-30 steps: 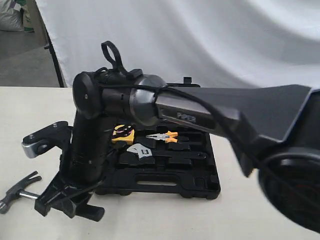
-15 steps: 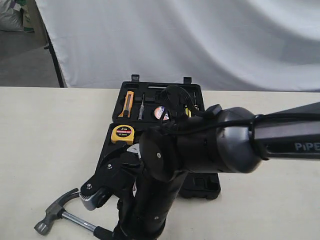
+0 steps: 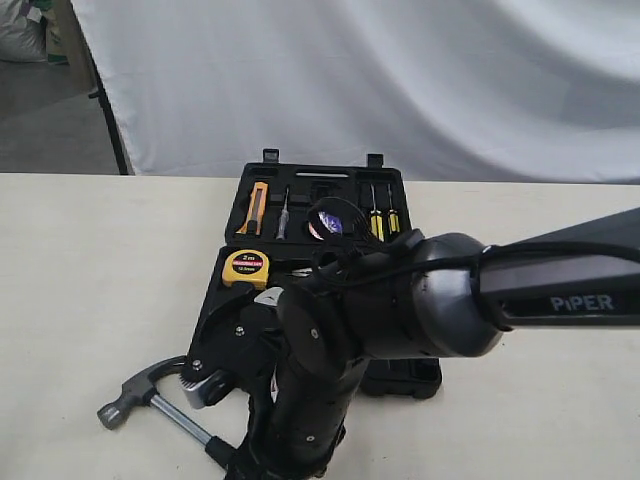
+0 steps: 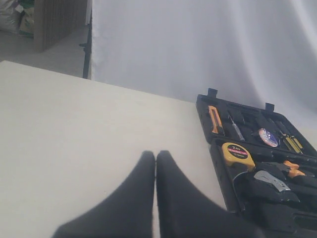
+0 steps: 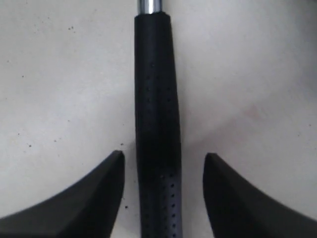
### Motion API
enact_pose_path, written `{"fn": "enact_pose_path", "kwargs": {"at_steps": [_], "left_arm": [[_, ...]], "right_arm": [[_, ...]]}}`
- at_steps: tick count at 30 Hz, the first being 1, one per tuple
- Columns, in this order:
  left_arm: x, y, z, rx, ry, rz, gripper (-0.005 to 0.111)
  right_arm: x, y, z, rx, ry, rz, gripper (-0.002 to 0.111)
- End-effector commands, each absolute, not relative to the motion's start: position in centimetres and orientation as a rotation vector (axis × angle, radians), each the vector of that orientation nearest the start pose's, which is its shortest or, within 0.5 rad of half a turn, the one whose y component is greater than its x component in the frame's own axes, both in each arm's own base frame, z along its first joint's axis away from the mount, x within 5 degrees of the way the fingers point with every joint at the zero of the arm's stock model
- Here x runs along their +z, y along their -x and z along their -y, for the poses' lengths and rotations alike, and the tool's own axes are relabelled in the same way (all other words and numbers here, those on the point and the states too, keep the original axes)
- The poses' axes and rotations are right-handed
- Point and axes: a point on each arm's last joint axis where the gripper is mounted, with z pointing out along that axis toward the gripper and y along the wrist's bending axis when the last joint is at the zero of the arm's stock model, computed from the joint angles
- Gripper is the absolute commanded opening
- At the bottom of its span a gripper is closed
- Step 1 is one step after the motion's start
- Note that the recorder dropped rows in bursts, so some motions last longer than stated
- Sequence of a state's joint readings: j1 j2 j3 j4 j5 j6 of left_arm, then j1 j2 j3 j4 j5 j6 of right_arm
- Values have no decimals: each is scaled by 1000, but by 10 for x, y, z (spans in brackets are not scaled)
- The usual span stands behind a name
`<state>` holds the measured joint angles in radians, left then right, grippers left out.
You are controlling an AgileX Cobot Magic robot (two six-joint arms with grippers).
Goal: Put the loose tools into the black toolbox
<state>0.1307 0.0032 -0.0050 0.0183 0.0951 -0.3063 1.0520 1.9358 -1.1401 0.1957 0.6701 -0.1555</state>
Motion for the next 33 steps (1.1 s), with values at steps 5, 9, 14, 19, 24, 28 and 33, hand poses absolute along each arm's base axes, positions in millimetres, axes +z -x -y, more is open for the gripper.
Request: {"fn": "enact_pose_path", "kwargs": {"at_steps": [5, 9, 14, 19, 24, 28, 33], "left_arm": [[208, -55, -9, -103, 346, -1526, 1], [208, -55, -9, -103, 346, -1526, 1], [208, -55, -9, -103, 346, -1526, 1], [208, -55, -9, -103, 346, -1526, 1], [208, -55, -9, -103, 346, -1526, 1], [208, -55, -9, -103, 346, -1526, 1], [208, -55, -9, -103, 346, -1526, 1]], "right_arm": [[165, -181, -335, 361, 1547, -2443, 57], [184, -192, -354, 417, 1496, -2350, 57], [188, -203, -374, 428, 1504, -2339, 57], [167, -213, -392, 413, 1523, -2366, 57], [149, -218, -404, 393, 1564, -2391, 57], [136, -220, -408, 378, 1601, -2388, 57], [124, -212, -413, 366, 1674, -2362, 57]]}}
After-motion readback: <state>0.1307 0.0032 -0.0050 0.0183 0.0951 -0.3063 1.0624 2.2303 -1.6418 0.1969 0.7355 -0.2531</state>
